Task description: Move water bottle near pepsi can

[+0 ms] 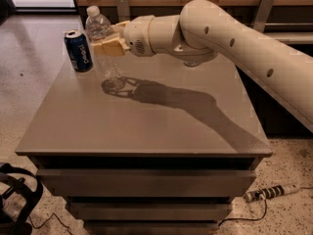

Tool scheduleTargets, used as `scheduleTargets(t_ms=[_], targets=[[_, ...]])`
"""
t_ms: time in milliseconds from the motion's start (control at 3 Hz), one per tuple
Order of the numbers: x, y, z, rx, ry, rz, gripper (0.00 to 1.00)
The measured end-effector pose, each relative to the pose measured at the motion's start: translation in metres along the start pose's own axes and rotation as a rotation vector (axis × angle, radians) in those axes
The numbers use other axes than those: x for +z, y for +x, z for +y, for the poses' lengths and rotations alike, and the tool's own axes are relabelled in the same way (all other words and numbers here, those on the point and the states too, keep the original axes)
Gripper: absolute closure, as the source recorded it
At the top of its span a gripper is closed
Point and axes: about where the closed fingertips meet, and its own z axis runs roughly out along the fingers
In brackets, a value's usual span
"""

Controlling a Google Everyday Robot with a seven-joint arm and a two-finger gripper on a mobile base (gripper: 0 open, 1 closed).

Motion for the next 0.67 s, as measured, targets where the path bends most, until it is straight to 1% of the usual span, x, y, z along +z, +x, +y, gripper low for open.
scheduleTargets(t_ms=[333,667], targets=[[0.000,0.000,0.000,0.000,0.000,0.000,1.00],[0.001,0.007,-0.017,0.024,-0.007,-0.011,1.00]])
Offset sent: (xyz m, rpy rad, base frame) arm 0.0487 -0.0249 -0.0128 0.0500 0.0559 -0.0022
